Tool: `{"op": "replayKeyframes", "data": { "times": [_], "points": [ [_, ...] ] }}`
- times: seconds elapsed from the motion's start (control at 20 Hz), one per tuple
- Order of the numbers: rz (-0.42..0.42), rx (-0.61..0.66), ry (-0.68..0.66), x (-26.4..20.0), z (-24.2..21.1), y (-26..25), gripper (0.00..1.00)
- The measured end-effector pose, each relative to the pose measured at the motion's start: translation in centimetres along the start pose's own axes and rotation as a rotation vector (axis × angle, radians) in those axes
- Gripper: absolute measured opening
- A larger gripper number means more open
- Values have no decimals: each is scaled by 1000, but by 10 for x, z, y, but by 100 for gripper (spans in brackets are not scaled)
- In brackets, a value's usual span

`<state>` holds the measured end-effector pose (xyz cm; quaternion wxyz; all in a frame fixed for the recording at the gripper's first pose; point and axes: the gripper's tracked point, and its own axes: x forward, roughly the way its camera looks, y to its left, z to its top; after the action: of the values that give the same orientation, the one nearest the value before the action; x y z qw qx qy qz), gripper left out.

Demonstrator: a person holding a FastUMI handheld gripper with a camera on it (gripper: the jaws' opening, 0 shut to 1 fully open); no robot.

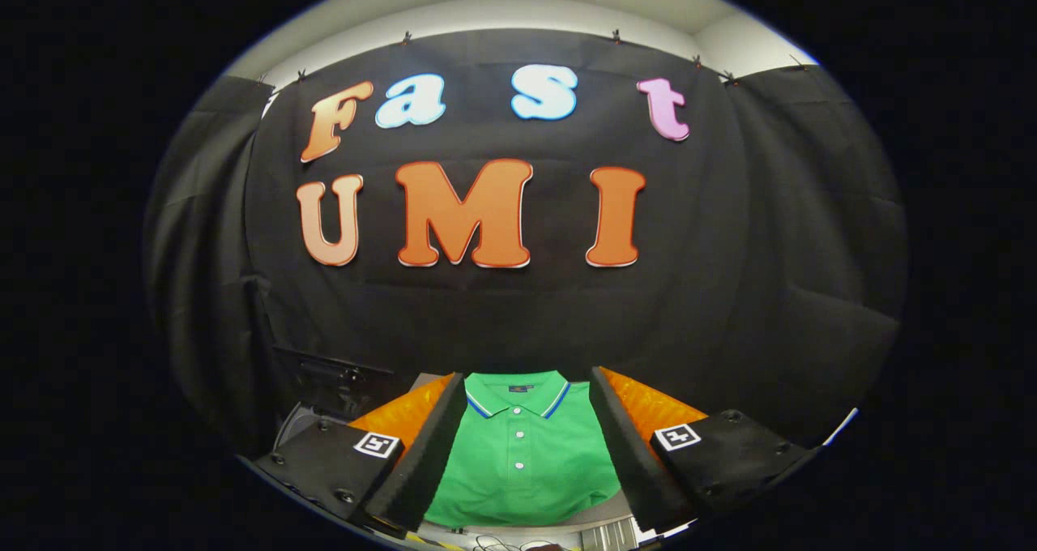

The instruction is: Put the clothes into the washing machine and then close the washing machine lid.

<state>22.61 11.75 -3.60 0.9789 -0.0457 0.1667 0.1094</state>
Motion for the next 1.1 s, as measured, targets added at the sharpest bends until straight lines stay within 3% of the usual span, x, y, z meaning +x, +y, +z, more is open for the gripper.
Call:
{"op": "replayKeyframes", "data": {
  "times": [0.35,0.65,0.85,1.1],
  "points": [
    [53,-3,433,79,-78,13,99],
    [53,79,793,108,-136,7,99],
    [52,73,952,107,-167,4,98],
    [88,23,981,109,-163,4,98]
  ]
}}
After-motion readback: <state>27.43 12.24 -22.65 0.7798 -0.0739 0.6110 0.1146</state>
